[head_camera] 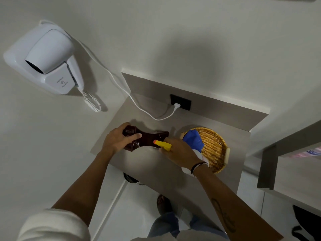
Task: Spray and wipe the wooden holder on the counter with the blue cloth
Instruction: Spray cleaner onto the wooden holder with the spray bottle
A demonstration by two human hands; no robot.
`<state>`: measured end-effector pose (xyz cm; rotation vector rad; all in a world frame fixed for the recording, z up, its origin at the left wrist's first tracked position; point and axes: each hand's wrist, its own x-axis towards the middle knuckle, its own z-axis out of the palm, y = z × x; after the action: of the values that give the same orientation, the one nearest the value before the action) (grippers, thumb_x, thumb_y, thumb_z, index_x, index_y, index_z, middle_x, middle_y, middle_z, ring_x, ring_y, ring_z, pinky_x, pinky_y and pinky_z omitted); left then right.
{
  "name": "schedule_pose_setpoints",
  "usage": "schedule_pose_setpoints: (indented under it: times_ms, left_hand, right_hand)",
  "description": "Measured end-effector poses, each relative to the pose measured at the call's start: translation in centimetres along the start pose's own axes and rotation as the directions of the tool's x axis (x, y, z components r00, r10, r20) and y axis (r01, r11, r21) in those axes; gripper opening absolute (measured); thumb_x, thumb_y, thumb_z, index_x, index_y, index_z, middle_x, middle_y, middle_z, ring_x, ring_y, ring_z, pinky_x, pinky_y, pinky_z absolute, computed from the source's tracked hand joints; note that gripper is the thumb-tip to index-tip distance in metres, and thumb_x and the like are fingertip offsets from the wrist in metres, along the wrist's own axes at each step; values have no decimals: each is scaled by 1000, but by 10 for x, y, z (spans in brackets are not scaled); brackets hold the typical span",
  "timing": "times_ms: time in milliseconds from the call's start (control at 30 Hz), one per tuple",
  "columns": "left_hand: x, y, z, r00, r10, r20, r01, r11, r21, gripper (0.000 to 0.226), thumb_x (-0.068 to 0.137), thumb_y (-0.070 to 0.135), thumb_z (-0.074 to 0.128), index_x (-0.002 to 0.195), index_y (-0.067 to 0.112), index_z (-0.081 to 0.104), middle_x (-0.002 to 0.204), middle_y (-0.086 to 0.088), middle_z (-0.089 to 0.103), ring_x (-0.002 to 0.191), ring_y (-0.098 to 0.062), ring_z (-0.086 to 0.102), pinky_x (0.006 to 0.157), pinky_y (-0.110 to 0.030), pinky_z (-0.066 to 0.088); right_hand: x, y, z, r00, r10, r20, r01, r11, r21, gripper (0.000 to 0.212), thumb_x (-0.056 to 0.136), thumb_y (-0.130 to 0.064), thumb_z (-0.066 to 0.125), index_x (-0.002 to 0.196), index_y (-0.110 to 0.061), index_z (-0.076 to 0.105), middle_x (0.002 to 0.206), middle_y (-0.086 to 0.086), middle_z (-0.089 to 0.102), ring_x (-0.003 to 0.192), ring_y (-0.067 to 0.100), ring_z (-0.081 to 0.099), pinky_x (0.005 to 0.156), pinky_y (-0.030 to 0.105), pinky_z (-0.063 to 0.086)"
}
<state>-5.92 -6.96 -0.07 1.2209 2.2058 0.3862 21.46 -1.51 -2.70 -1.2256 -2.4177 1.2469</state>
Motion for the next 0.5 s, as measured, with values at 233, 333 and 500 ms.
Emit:
schedule_pose_setpoints:
  times_ms: [233, 333, 500]
  left_hand:
    - [0, 3, 2, 990, -125, 66, 129, 991, -44, 104, 53, 101, 61, 139, 42, 60, 136, -3, 68, 120, -30, 65, 106, -47, 51]
    - [-1, 6, 1, 987, -145, 74, 148, 988, -47, 108, 52, 103, 58, 139, 40, 59, 138, -5, 66, 119, -31, 65, 105, -47, 51]
    - [-5, 5, 2, 985, -157, 73, 161, 985, -57, 103, 56, 103, 56, 136, 39, 61, 129, -1, 69, 116, -28, 66, 106, -48, 51]
  right_hand:
    - [3, -3, 0, 1000, -10, 10, 10, 1000, -21, 28, 101, -38, 61, 103, -10, 64, 96, 10, 70, 87, 28, 67, 82, 49, 58]
    - [2, -2, 0, 999, -29, 23, 30, 999, -32, 27, 100, -40, 61, 103, -13, 63, 93, 4, 66, 87, 26, 66, 83, 48, 58]
    - [3, -2, -1, 1000, -23, 0, 23, 1000, -7, 27, 100, -41, 62, 98, -15, 61, 86, -3, 59, 82, 23, 64, 80, 48, 58]
